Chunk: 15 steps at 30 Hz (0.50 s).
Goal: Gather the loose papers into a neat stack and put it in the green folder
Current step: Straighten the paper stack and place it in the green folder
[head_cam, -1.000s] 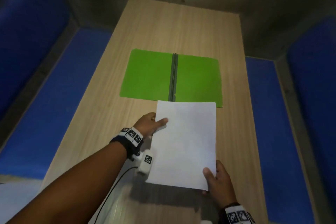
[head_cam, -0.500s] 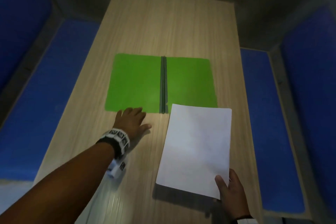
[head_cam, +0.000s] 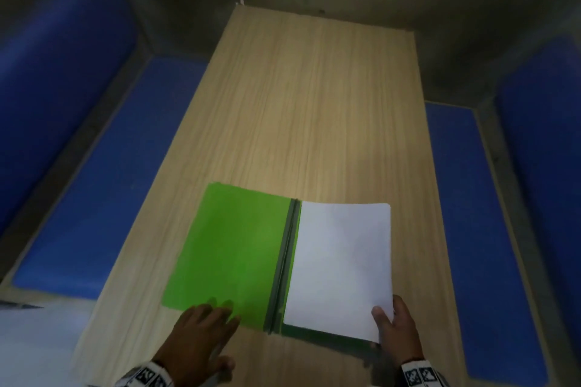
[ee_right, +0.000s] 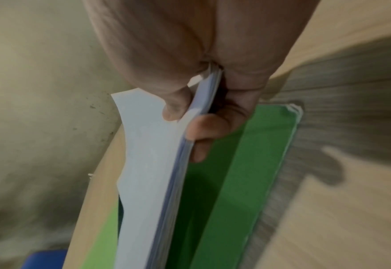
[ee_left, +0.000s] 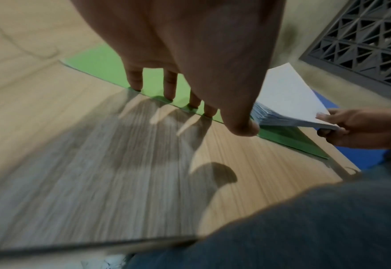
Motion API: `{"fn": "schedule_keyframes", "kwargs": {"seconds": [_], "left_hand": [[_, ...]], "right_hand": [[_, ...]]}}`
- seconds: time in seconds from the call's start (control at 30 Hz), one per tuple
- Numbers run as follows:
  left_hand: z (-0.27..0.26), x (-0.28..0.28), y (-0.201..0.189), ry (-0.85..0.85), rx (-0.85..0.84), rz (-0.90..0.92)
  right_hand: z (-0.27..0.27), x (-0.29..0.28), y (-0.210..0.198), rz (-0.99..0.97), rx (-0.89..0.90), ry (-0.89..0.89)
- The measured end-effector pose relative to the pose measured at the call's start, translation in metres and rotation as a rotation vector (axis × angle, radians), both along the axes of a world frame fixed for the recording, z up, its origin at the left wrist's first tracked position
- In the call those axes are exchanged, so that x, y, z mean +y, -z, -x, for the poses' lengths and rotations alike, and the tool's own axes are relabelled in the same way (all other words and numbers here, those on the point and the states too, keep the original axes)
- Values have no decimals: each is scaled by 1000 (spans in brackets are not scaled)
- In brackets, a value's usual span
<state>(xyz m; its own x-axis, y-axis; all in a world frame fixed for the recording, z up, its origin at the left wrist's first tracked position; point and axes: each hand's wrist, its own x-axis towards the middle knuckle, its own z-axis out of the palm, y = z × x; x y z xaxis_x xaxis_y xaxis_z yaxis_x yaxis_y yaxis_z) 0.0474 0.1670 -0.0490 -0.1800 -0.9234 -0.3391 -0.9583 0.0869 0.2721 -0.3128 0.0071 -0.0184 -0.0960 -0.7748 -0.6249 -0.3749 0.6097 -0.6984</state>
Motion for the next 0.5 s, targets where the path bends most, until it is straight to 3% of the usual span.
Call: {"fn": "schedule_keyframes", "kwargs": {"seconds": [0.13, 0.23, 0.33, 0.5], "left_hand": [[-10, 3, 7, -102, 98, 130], [-32, -12, 7, -583, 113, 133], [-51, -33, -4, -1034, 51, -105], [-52, -52, -1, -1119, -91, -340]], "right_hand": [[-12, 18, 13, 10, 107, -112], [-16, 24, 30, -13, 208, -177], [-20, 21, 22, -61, 260, -205], [-20, 17, 11, -63, 257, -241]]}}
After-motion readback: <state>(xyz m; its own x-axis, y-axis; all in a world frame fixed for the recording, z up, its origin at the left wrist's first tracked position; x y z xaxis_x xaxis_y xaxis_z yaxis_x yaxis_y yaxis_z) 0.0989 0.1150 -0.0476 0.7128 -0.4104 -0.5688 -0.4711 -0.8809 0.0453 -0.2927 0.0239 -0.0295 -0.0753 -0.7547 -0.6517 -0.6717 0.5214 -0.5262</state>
